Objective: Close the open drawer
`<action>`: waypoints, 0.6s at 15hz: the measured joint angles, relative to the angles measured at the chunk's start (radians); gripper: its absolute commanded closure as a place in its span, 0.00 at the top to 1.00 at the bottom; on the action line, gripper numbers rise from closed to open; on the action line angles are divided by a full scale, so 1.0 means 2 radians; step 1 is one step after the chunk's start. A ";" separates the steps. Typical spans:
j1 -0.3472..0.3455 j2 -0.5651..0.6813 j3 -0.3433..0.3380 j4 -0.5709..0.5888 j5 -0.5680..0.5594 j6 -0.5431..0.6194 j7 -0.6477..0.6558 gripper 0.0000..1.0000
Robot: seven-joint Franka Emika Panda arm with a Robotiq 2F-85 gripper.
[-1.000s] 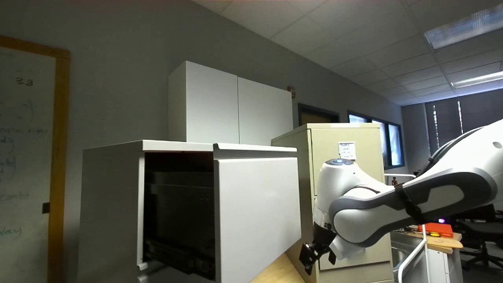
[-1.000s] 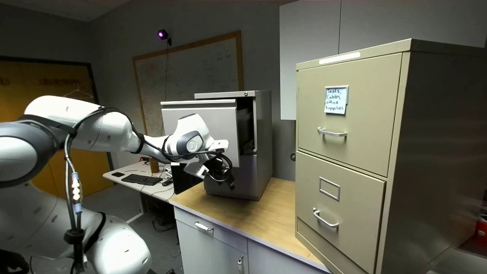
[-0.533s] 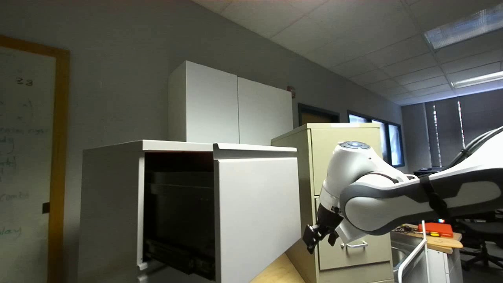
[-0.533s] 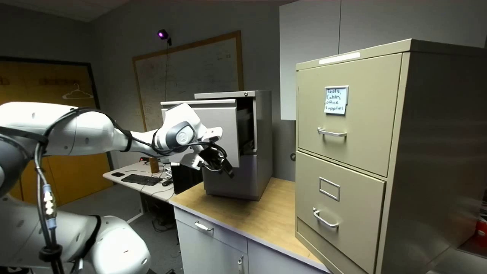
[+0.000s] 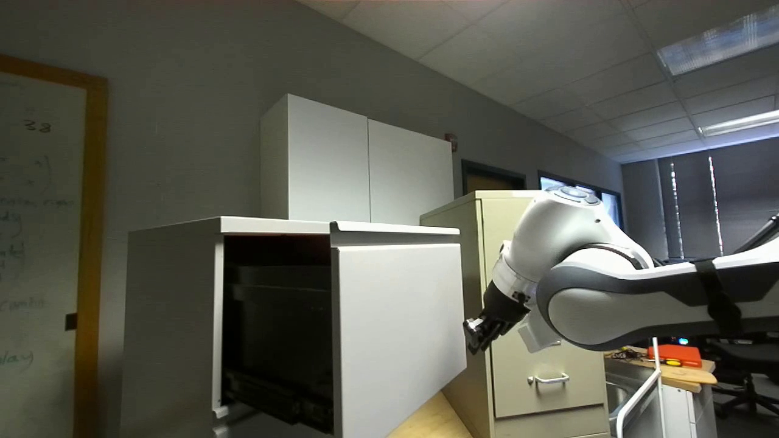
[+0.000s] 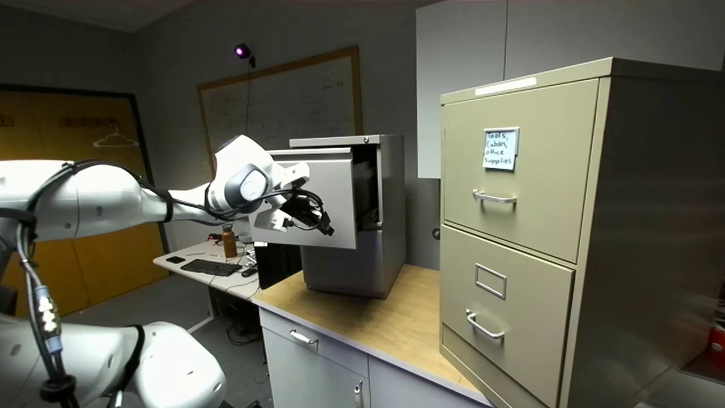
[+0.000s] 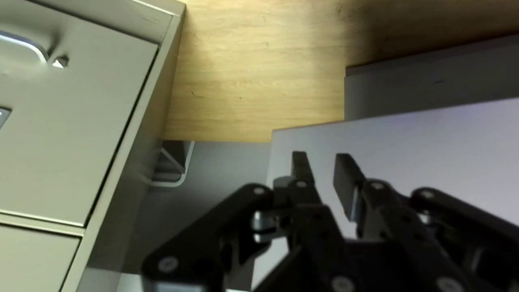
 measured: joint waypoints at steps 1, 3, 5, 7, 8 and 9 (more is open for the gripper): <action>0.002 -0.003 0.003 0.003 0.000 0.011 -0.001 0.01; 0.005 -0.004 0.006 0.009 0.000 0.039 -0.005 0.02; 0.008 -0.002 0.008 0.016 0.000 0.070 -0.013 0.03; 0.013 0.006 0.007 0.023 0.001 0.100 -0.024 0.03; 0.014 0.010 0.007 0.025 0.002 0.110 -0.031 0.04; 0.017 0.016 0.006 0.028 0.003 0.120 -0.037 0.02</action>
